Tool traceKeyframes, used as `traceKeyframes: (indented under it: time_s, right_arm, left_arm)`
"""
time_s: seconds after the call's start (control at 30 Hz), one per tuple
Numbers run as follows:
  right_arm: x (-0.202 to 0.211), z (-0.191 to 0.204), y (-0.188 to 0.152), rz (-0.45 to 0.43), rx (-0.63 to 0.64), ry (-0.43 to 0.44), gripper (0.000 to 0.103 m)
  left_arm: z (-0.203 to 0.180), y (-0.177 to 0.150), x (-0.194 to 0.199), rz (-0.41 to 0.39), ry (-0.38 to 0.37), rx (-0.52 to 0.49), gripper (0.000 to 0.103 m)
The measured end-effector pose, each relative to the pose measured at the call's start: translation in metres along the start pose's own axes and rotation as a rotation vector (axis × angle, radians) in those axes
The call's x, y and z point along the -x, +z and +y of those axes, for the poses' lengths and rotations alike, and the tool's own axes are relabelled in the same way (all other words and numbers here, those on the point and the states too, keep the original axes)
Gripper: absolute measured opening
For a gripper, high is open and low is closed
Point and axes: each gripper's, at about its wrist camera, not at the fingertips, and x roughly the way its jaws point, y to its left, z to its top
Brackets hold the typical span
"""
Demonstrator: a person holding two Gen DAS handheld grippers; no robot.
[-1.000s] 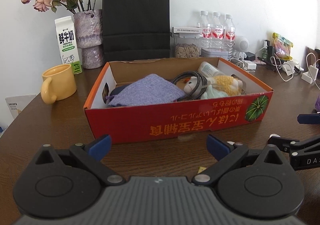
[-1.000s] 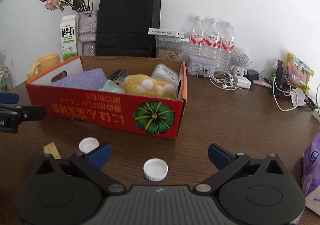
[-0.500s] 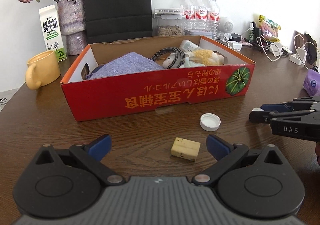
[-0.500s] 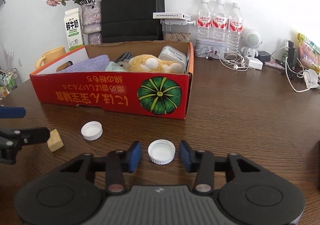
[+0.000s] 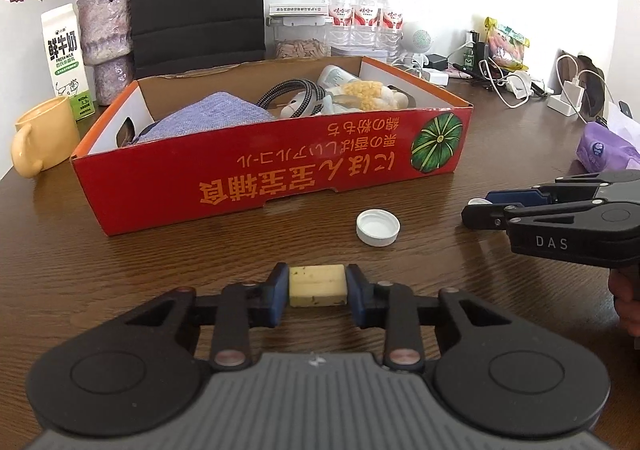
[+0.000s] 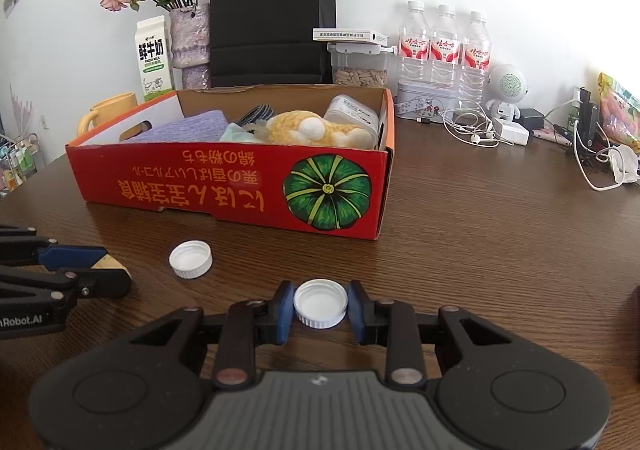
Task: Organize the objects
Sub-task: 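Carry the cap to the red box with the right tool while the left tool carries the block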
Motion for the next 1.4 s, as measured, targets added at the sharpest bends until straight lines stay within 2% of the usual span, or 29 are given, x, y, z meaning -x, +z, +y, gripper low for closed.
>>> traceKeyframes:
  time_s: [0.37,0.6,1.0,1.4]
  right_arm:
    - [0.007,0.015,-0.002,-0.042,0.021,0.003,0.028]
    - [0.013,0.029,0.007,-0.088,0.034,0.030,0.028]
    - [0.015,0.057,0.053,-0.207,0.083,0.064,0.028]
    - [-0.011,0.070,0.102,-0.286,0.084,0.070,0.028]
  left_arm:
    - [0.010,0.005,0.008,-0.031,0.016,0.027,0.032]
    - [0.023,0.014,0.018,-0.082,0.031,0.049,0.032]
    - [0.043,0.050,0.029,-0.203,0.064,0.079,0.032]
    - [0.063,0.087,0.009,-0.272,0.068,0.118,0.032]
